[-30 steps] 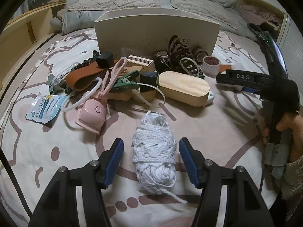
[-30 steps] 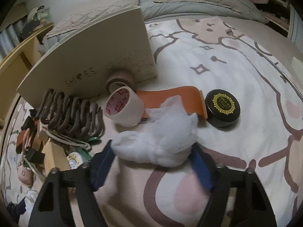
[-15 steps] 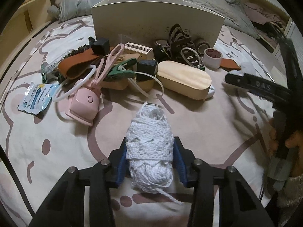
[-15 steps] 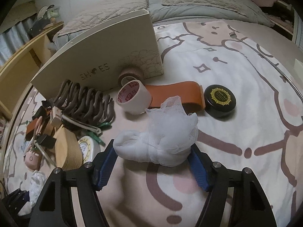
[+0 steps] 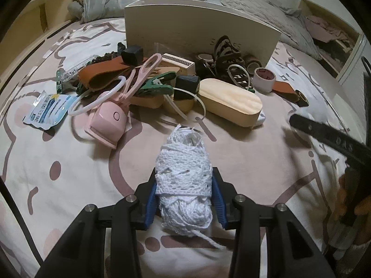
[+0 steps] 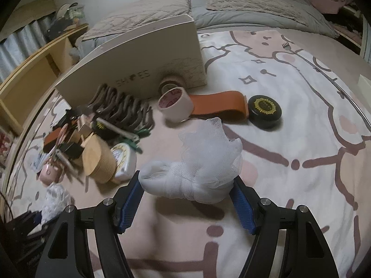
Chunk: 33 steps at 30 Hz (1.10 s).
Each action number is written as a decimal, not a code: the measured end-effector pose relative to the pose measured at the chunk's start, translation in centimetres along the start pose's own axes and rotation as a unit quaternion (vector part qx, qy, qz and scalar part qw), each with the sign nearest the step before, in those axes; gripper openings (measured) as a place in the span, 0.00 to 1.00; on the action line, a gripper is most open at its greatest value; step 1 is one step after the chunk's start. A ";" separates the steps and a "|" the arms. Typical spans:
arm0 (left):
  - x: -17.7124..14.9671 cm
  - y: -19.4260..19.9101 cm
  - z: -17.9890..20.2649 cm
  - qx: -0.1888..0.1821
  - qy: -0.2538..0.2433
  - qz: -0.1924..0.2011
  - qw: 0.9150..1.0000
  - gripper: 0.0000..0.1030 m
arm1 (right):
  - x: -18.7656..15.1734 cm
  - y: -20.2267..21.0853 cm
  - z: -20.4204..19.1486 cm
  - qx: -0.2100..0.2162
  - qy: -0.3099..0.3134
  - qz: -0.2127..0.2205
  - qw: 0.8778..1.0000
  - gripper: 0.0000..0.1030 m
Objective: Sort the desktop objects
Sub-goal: 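Close the right gripper on the white mesh sponge while the left holds the lace ball, then carry the lace ball and mesh sponge with both grippers over the white box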
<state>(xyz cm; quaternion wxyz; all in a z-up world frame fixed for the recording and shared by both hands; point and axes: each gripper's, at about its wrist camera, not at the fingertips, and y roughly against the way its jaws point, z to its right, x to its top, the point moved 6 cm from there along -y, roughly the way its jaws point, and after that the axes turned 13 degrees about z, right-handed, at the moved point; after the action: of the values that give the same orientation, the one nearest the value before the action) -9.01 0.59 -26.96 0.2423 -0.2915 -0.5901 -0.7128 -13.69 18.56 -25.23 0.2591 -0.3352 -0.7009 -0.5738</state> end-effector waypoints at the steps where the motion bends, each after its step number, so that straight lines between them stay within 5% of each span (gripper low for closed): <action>1: 0.0 0.0 0.0 0.001 -0.001 0.001 1.000 0.40 | -0.2 0.2 -0.2 0.002 0.004 -0.001 1.000 0.70; 33: 1.0 3.0 -0.7 0.018 0.009 0.045 0.999 0.38 | -3.2 4.3 -4.5 0.054 0.074 -0.001 0.996 0.70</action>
<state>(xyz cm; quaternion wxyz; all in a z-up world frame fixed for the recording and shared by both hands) -7.72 -0.64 -24.29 0.2843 -0.3072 -0.5867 -0.6932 -8.46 14.14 -23.96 0.3275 -0.2769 -0.7102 -0.5583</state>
